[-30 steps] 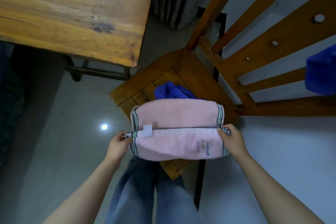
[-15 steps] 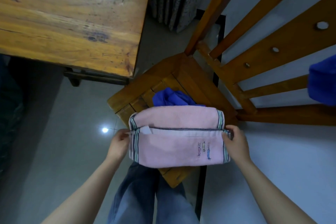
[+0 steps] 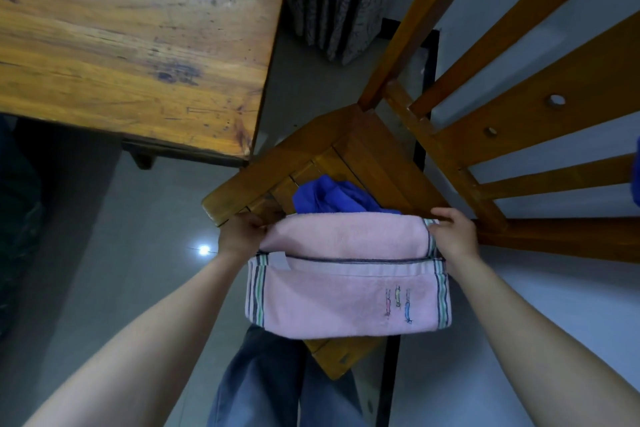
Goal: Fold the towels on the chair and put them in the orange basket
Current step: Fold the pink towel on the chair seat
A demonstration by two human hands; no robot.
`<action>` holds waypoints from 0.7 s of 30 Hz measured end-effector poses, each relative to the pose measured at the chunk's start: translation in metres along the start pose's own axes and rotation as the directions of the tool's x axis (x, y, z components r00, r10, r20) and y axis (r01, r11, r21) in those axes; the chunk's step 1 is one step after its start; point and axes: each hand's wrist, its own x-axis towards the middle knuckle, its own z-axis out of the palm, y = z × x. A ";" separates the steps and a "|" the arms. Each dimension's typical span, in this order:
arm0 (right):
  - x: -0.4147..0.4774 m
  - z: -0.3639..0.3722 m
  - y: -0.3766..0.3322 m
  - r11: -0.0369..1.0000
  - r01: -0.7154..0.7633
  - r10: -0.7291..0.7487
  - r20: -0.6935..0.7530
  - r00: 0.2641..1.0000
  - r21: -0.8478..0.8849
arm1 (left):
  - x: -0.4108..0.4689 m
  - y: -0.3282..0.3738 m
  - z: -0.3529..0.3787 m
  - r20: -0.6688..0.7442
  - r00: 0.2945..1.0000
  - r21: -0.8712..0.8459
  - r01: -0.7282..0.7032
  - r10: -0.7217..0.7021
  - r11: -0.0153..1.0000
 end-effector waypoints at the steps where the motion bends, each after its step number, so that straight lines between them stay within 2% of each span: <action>1: -0.001 -0.003 0.000 1.000 0.002 -0.002 -0.014 1.000 0.019 | 0.000 -0.001 -0.002 -0.010 1.000 -0.058 0.007 -0.007 0.998; 3: -0.003 -0.009 0.003 0.997 0.000 0.006 -0.086 0.996 0.074 | 0.000 -0.002 -0.009 -0.072 0.990 -0.303 0.093 -0.120 0.948; 5: -0.003 -0.015 0.009 0.991 -0.012 0.032 -0.151 0.988 0.131 | -0.004 -0.003 -0.022 -0.036 0.963 -0.632 0.184 -0.266 0.752; 6: -0.004 -0.015 0.011 0.990 -0.012 0.035 -0.157 0.987 0.144 | -0.006 -0.005 -0.026 0.013 0.952 -0.735 0.216 -0.305 0.643; 7: -0.005 -0.013 0.011 0.989 -0.004 0.026 -0.150 0.988 0.145 | -0.008 -0.006 -0.028 0.039 0.949 -0.774 0.226 -0.312 0.591; 8: -0.006 -0.011 0.011 0.990 0.005 0.014 -0.134 0.991 0.138 | -0.011 -0.006 -0.028 0.047 0.953 -0.783 0.221 -0.299 0.582; 9: -0.007 -0.009 0.011 0.991 0.019 -0.005 -0.107 0.994 0.130 | -0.013 -0.006 -0.027 0.037 0.962 -0.756 0.205 -0.272 0.621; 11: -0.012 -0.007 0.011 0.994 0.073 -0.070 -0.045 0.997 0.078 | -0.022 -0.004 -0.022 -0.009 0.982 -0.631 0.139 -0.186 0.763; 13: -0.020 -0.010 0.018 0.979 0.183 -0.187 -0.046 0.981 -0.094 | -0.033 -0.011 -0.013 -0.023 0.999 -0.526 0.030 -0.050 0.850; 14: -0.026 -0.013 0.023 0.946 0.254 -0.269 -0.051 0.962 -0.201 | -0.040 -0.016 -0.008 -0.026 0.999 -0.459 -0.041 0.033 0.887; 16: -0.041 -0.021 0.034 0.826 0.411 -0.446 -0.002 0.895 -0.385 | -0.052 -0.031 0.001 -0.056 0.979 -0.163 -0.204 0.197 0.965; 17: -0.047 -0.022 0.041 0.754 0.472 -0.501 0.064 0.863 -0.457 | -0.054 -0.038 0.005 -0.050 0.961 0.047 -0.270 0.272 0.962; 18: -0.050 -0.023 0.047 0.682 0.514 -0.516 0.154 0.842 -0.520 | -0.053 -0.046 0.010 -0.029 0.932 0.238 -0.345 0.361 0.908; 20: -0.051 -0.024 0.058 0.547 0.551 -0.449 0.334 0.829 -0.631 | -0.053 -0.045 0.017 0.061 0.873 0.437 -0.459 0.484 0.774; 21: -0.050 -0.024 0.061 0.502 0.540 -0.394 0.377 0.838 -0.675 | -0.055 -0.039 0.018 0.101 0.856 0.478 -0.489 0.508 0.730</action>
